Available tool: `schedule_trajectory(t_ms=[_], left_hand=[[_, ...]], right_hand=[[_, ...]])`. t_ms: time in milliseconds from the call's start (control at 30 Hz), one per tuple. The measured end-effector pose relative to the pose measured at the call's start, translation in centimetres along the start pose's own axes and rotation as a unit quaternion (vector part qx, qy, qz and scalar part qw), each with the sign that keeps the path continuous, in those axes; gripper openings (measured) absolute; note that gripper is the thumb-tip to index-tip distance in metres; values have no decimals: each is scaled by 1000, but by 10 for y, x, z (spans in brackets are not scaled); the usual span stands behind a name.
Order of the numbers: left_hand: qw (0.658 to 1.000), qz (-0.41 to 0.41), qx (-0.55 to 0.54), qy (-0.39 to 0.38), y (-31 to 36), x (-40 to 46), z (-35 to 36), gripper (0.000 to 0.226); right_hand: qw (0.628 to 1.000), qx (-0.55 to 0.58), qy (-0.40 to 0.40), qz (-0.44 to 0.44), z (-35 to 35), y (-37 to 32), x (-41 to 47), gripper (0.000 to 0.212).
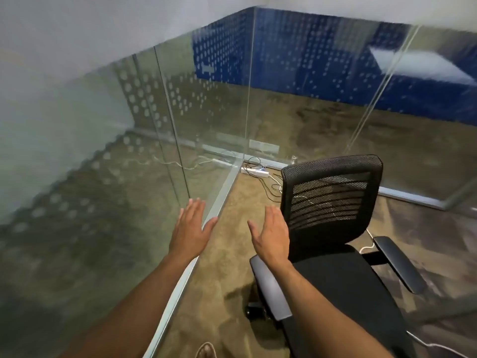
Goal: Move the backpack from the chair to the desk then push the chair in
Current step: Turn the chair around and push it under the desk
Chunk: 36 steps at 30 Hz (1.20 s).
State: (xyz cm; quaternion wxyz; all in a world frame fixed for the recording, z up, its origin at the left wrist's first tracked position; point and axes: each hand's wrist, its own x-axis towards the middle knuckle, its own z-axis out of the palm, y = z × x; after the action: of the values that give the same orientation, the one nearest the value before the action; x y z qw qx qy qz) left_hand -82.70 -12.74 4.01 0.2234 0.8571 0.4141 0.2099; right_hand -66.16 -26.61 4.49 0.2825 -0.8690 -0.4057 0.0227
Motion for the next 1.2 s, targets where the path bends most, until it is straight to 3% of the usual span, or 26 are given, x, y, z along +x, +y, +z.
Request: schedule_trajectory(t_ms=[167,367,667,867,1200], left_hand=[[998,44,-20,-47,-17,58,-9,63],[991,96,-36,-87,-8,130,5,65],[966,200,-39,-160,24,259,64,63],[934,270,-36,-231,79,341,115,62],[849,421,-55,-315,187,414,200,59]], right_hand=[[997,-18,44,62,12,-18,43,62],[988,-15,64,143,21,-13,91,74],[940,31,182,287,28,18,201,82],[869,104,223,429,29,45,254,97],[810,106,180,548,38,64,284,101]])
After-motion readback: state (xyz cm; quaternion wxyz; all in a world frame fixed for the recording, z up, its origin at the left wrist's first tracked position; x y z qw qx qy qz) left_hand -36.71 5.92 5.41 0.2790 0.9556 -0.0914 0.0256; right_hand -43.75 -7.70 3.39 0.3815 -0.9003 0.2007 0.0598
